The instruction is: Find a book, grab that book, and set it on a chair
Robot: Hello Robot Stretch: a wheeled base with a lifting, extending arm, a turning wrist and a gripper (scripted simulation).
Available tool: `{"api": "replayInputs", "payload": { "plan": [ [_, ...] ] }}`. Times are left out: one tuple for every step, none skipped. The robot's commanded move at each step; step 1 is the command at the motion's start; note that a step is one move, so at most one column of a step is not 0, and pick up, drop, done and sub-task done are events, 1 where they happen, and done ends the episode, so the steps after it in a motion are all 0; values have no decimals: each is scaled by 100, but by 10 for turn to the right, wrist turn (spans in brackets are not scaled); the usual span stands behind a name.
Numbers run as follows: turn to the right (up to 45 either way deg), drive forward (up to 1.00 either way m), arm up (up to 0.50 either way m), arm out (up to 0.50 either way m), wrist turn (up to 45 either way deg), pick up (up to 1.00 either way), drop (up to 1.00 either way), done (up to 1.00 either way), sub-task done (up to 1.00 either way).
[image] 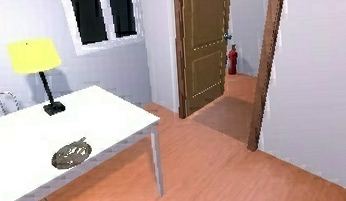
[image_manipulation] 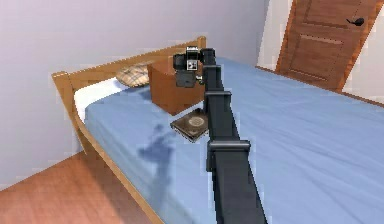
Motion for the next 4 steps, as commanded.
{"api": "replayInputs", "payload": {
  "plan": [
    [0, 0, -30, 0, 0, 0, 0, 0, 0],
    [0, 0, 0, 0, 0, 100, 0, 0, 0],
    [0, 0, 10, 0, 0, 0, 0, 0, 0],
    [0, 0, 26, 0, 0, 0, 0, 0, 0]
  ]
}}
